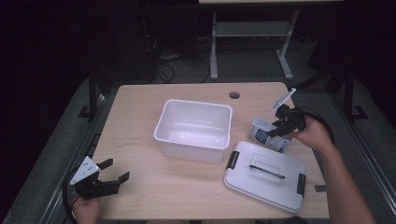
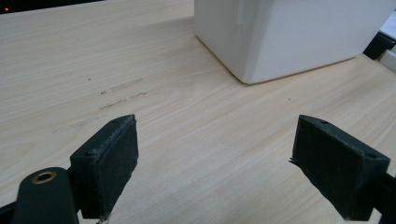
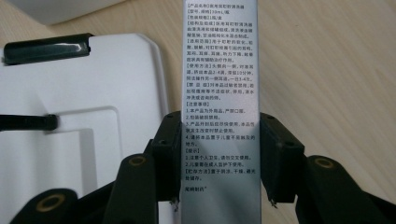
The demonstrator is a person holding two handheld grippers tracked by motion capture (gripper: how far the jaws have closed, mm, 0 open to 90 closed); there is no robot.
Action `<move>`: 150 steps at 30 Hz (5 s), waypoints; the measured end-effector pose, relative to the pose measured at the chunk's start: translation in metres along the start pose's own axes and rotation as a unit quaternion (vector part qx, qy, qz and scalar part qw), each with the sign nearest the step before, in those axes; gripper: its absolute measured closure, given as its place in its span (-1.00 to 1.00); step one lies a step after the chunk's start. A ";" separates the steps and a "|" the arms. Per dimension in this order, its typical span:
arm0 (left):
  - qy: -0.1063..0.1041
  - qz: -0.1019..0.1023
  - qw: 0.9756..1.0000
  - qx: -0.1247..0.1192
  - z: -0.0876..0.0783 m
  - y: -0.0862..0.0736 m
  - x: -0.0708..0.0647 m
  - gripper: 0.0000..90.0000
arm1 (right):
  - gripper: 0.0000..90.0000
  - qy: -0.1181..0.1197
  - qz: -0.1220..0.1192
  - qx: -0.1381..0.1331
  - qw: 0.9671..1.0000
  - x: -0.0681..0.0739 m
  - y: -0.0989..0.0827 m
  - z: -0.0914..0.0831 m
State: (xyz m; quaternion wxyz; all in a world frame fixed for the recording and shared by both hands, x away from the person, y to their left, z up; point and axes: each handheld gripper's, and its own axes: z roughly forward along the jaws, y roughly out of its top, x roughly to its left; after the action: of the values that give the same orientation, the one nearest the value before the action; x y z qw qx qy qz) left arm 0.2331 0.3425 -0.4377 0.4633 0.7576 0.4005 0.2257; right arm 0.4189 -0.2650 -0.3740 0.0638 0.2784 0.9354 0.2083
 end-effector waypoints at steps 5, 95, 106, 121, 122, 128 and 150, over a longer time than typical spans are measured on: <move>-0.003 0.003 1.000 0.000 0.001 0.001 -0.002 -0.70 | 0.23 -0.009 -0.003 -0.013 1.000 0.006 0.001 -0.015; -0.007 0.003 1.000 -0.012 -0.002 0.002 0.002 -0.70 | 0.23 0.062 -0.144 -0.057 0.986 0.137 0.182 -0.074; -0.008 0.002 1.000 -0.013 -0.002 0.002 0.001 -0.69 | 0.23 0.064 -0.143 -0.051 0.986 0.137 0.190 -0.058; -0.008 0.004 1.000 -0.015 -0.003 0.002 0.002 -0.70 | 0.22 0.064 -0.150 -0.030 0.986 0.139 0.198 -0.033; -0.008 0.003 1.000 -0.015 -0.003 0.002 0.002 -0.70 | 0.22 0.066 -0.150 -0.030 0.986 0.139 0.198 -0.031; -0.008 0.004 1.000 -0.014 -0.004 0.002 0.002 -0.70 | 0.22 0.071 -0.151 -0.025 0.986 0.140 0.199 -0.022; -0.009 0.005 1.000 -0.014 -0.004 0.002 0.001 -0.70 | 0.22 0.070 -0.146 -0.004 0.987 0.136 0.192 0.003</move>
State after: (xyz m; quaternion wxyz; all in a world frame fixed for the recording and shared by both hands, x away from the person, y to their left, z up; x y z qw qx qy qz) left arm 0.2322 0.3451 -0.4344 0.4762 0.7550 0.3895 0.2271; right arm 0.4010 -0.0441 -0.2953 0.0288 0.1230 0.9674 0.2196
